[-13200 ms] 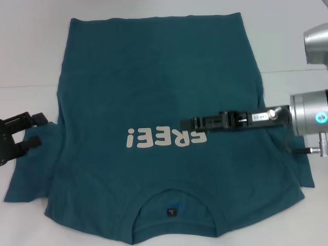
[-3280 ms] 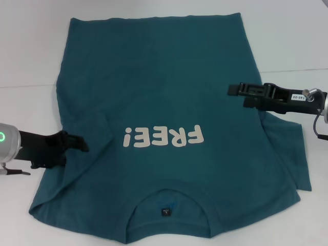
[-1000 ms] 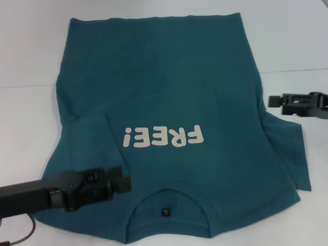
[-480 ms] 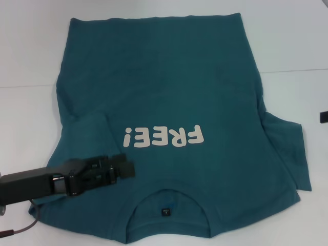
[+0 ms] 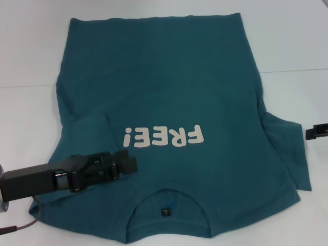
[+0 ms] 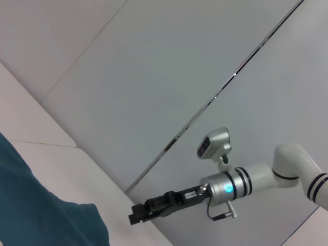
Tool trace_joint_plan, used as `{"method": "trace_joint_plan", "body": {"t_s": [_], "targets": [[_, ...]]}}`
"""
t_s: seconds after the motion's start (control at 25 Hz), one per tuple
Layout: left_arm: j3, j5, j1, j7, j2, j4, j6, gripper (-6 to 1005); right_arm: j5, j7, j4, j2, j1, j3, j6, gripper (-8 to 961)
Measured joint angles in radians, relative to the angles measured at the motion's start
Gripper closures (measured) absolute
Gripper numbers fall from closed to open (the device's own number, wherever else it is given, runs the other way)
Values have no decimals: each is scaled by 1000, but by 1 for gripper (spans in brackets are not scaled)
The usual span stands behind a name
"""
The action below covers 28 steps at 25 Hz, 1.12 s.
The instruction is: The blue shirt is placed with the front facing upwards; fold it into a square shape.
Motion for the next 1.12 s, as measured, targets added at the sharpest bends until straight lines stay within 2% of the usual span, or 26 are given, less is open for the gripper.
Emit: {"method": "trace_joint_plan", "body": {"t_s": [0.12,0.28,0.64,0.84,1.12], "targets": [[0,0,0,0,-1,0,0,340,-12,1,24,12,11,0,38,39],[0,0,-1,0,-1,-1,0,340,-18,1,69,17,31,-8,88,39],[0,-2,3,0,-2,-3,0,340,-21,5,140,37,73,-72,205,39],[-1,-2,5,0,-2,-3,-1,340,-21,5,145,52,82,-73,234,39],[-2,-2,6,0,-1,-3,-7,340,-21,9,147,58,90,-95,240,39]]}}
